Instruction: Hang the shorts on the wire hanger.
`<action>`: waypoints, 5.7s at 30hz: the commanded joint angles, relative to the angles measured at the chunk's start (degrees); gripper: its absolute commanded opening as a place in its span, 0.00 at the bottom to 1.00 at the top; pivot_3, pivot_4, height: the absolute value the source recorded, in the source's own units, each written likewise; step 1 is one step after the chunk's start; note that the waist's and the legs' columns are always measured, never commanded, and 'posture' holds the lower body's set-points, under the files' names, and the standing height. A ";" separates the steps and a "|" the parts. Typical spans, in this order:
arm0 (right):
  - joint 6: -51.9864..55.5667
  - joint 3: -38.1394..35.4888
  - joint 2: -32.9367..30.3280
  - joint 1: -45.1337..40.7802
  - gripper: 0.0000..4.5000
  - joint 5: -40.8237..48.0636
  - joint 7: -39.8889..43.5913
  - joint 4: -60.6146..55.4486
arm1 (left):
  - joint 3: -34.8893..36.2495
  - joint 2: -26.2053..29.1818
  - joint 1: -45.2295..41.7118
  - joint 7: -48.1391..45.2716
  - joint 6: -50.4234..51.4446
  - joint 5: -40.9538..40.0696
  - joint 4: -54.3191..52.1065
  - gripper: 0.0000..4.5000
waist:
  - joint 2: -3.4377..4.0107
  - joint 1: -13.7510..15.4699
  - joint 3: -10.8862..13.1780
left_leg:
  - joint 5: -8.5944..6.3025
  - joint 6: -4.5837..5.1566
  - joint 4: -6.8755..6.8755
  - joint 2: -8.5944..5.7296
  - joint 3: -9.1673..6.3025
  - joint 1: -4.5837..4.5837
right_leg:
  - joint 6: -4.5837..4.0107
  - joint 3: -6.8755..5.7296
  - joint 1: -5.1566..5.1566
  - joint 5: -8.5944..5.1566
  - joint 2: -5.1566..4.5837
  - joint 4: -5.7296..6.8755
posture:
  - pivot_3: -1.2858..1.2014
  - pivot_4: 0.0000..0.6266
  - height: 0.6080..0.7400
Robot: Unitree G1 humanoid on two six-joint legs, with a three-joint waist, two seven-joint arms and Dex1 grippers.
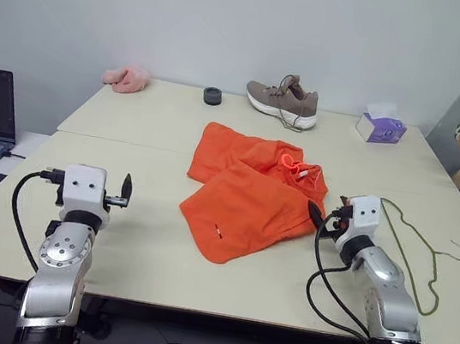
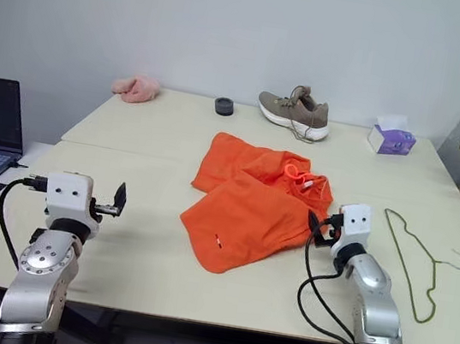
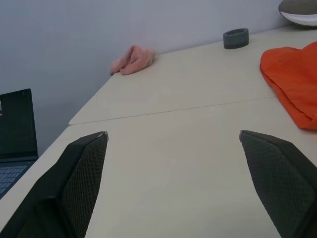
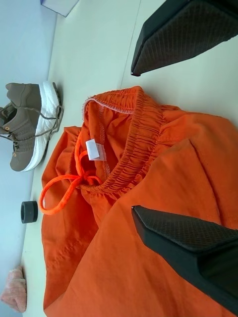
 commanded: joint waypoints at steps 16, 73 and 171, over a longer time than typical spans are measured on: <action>-0.41 -0.05 -0.82 0.58 0.99 0.16 2.09 -3.17 | -2.19 1.00 -0.83 -3.65 -2.37 -0.13 -1.80 1.00 | 0.02 -0.15 0.02 | 0.00 0.00 -0.03 0.00 0.02 0.00 | -0.06 0.01 -0.01 -0.04 0.00 -0.02 | 0.53 0.04 1.00; 13.84 4.56 -26.43 10.40 1.00 13.67 31.96 -28.15 | -27.31 15.48 -8.46 -36.64 8.34 -3.55 6.78 0.04 | 0.31 -7.00 0.72 | -0.02 -0.01 -0.14 0.18 -0.10 0.77 | -0.06 0.19 0.40 -0.49 -0.14 -0.16 | 0.45 0.05 1.00; -30.39 29.71 -6.50 -82.63 0.00 -31.59 4.87 71.89 | -17.17 21.13 -80.92 -20.61 -19.59 5.20 76.97 0.00 | 0.24 -9.67 0.84 | 0.66 -0.55 0.07 -0.39 -0.23 -1.51 | 0.23 -0.13 -1.91 0.31 -0.68 0.63 | 0.47 0.00 1.00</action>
